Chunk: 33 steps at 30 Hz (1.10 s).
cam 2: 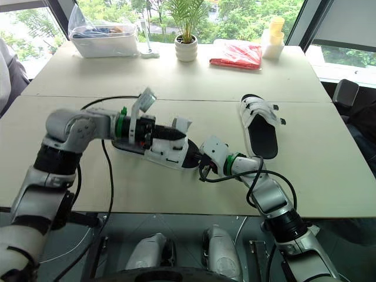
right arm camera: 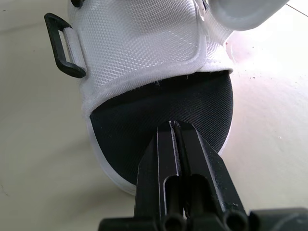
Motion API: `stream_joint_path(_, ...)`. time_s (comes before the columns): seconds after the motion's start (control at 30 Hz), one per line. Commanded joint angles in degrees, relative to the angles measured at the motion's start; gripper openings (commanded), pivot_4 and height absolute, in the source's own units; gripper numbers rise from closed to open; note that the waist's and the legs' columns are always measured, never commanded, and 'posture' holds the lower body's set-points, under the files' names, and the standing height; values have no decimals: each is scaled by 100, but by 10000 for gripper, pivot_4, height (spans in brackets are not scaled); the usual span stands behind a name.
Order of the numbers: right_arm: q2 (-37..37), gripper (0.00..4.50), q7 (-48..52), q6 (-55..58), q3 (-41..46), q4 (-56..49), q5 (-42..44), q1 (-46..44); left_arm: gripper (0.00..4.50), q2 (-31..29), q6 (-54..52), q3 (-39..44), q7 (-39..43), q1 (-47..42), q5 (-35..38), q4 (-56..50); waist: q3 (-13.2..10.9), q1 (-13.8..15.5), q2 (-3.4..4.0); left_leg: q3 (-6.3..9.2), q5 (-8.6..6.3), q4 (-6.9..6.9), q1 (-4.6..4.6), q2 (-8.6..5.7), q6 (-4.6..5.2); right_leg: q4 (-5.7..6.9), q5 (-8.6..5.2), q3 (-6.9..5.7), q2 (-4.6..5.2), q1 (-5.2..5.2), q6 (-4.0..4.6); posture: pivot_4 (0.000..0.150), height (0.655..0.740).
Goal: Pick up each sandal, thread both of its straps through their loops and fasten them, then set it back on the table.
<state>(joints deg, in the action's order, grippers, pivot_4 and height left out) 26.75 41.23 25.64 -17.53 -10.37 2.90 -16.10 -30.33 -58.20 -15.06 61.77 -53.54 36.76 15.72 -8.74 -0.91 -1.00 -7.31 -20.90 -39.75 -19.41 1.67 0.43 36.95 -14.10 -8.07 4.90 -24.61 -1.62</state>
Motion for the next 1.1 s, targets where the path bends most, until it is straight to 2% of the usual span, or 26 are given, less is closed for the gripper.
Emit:
stream_joint_path(0.03, 44, 0, 93, 356, -522, 586, -245, 427, 407, -1, 331, -308, 716, -383, -437, 663, 0, -6, 0, 0, 0, 0, -2, 0, 0, 0, 0, 0, 0, -2, 0, 1500, 7288)
stream_joint_path(0.13, 48, 0, 78, 365, -510, 571, -249, 436, 407, -99, 222, -476, 1312, -468, -499, 764, -1, -9, -1, 0, 0, 0, -6, 1, 0, 0, 0, 0, -1, -7, 0, 1500, 7288)
stream_joint_path(0.3, 47, 0, 45, 385, -499, 542, -248, 458, 407, -225, -640, -473, 1869, -393, -171, 399, -2, -7, -3, 0, 0, 0, -8, 2, 1, 0, -1, 0, -1, -8, -1, 1500, 7288)
stream_joint_path(0.43, 51, 0, 27, 416, -495, 499, -236, 485, 407, -202, -408, -598, 1765, -143, -481, 230, -1, -6, -1, 1, 0, 0, -7, 2, 1, 0, -1, 1, 0, -8, -2, 1500, 7288)
stream_joint_path(0.7, 65, 0, 8, 452, -474, 439, -241, 531, 407, -19, 103, -712, 1746, -137, -978, 632, -4, 6, -6, 1, -1, 1, -11, 2, 2, 0, -1, 1, 1, -13, -1, 1500, 7288)
stream_joint_path(1.1, 88, 0, -23, 473, -471, 367, -226, 591, 407, 294, -519, -230, 1960, -795, -814, 1449, -5, 9, -10, 1, -1, 1, -19, 1, 4, 0, -1, 0, 1, -19, -2, 1500, 7288)
